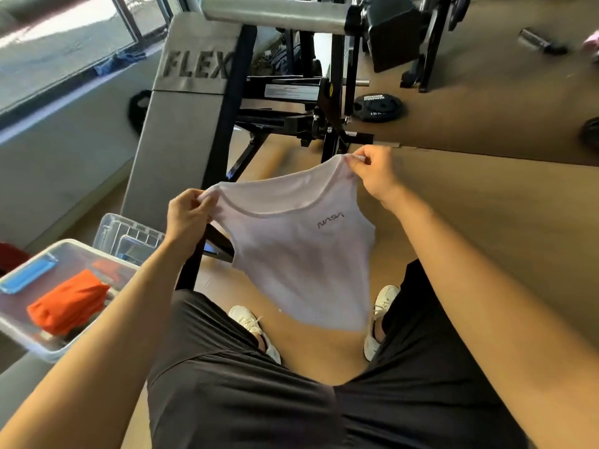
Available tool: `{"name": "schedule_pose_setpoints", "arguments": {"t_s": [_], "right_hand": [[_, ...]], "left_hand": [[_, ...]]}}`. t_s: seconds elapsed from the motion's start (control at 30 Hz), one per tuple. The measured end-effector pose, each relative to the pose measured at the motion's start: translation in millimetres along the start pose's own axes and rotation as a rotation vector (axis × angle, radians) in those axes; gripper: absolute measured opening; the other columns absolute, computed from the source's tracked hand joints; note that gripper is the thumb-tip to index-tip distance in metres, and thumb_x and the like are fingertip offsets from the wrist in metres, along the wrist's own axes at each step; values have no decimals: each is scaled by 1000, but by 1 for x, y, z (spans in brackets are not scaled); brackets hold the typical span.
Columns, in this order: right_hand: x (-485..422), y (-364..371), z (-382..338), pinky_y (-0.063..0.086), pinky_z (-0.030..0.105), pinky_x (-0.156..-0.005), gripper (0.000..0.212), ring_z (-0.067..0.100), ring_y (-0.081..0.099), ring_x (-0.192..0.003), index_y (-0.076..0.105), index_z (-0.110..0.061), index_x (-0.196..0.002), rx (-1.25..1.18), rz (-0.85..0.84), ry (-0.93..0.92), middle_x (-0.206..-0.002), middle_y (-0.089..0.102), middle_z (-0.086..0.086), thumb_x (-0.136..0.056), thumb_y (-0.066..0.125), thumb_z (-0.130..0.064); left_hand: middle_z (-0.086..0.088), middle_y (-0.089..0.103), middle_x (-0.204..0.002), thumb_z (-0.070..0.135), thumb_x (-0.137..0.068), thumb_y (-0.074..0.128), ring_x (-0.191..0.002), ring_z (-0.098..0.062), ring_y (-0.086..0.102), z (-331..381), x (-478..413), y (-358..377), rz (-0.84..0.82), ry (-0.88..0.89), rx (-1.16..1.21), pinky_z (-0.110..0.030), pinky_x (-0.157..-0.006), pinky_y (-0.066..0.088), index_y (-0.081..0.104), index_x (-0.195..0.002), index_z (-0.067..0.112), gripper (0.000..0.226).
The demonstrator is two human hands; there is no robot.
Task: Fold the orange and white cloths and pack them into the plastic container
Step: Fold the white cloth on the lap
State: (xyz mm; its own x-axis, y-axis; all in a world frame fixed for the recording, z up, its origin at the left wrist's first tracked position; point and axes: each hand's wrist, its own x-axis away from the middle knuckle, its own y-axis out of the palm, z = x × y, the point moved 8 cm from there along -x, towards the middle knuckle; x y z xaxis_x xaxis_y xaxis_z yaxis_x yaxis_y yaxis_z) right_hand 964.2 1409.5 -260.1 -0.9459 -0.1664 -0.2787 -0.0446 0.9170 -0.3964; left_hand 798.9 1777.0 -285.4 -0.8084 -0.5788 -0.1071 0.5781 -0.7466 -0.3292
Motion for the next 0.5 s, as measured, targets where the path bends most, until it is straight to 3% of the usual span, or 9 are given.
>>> {"name": "schedule_pose_setpoints", "arguments": {"t_s": [0.13,0.23,0.3,0.37,0.43,0.5], "right_hand": [[-1,-9,2,44,30,-61,24,5,51,-61,64,-15,-76,-157,47,33,-66,58,-5,-95,63,-29],[3,-11,12,46,33,-64,23,11,52,-65,63,-18,-71,-153,90,98,-65,58,-4,-91,67,-29],[8,-6,23,48,33,-65,25,13,53,-64,64,-12,-68,-131,86,161,-64,59,0,-90,69,-23],[13,-3,28,47,30,-65,26,15,53,-65,67,4,-76,-137,92,189,-69,60,8,-90,69,-18],[18,-1,36,46,29,-64,27,15,52,-66,68,9,-81,-149,106,216,-72,61,9,-90,70,-17],[21,3,46,44,29,-63,25,14,50,-64,68,6,-78,-138,113,258,-67,59,7,-89,71,-17]], "left_hand": [[-6,55,-76,40,-85,74,-78,-23,50,11,7,-20,128,42,139,-45,-73,50,67,-74,28,18],[-5,55,-74,35,-90,72,-72,-22,51,19,14,-16,81,28,118,-37,-66,49,69,-72,29,18],[0,53,-68,35,-89,72,-65,-18,48,21,17,-15,83,28,94,-33,-60,46,70,-70,29,20],[8,53,-60,31,-91,71,-58,-12,44,21,18,-14,100,36,101,-26,-54,41,69,-71,26,20],[14,51,-53,26,-92,70,-52,-6,42,15,18,-10,107,-2,91,-19,-47,37,66,-70,23,23],[3,51,-59,26,-89,73,-55,-13,42,1,19,-4,107,-93,116,-20,-48,36,64,-65,17,27]]}}
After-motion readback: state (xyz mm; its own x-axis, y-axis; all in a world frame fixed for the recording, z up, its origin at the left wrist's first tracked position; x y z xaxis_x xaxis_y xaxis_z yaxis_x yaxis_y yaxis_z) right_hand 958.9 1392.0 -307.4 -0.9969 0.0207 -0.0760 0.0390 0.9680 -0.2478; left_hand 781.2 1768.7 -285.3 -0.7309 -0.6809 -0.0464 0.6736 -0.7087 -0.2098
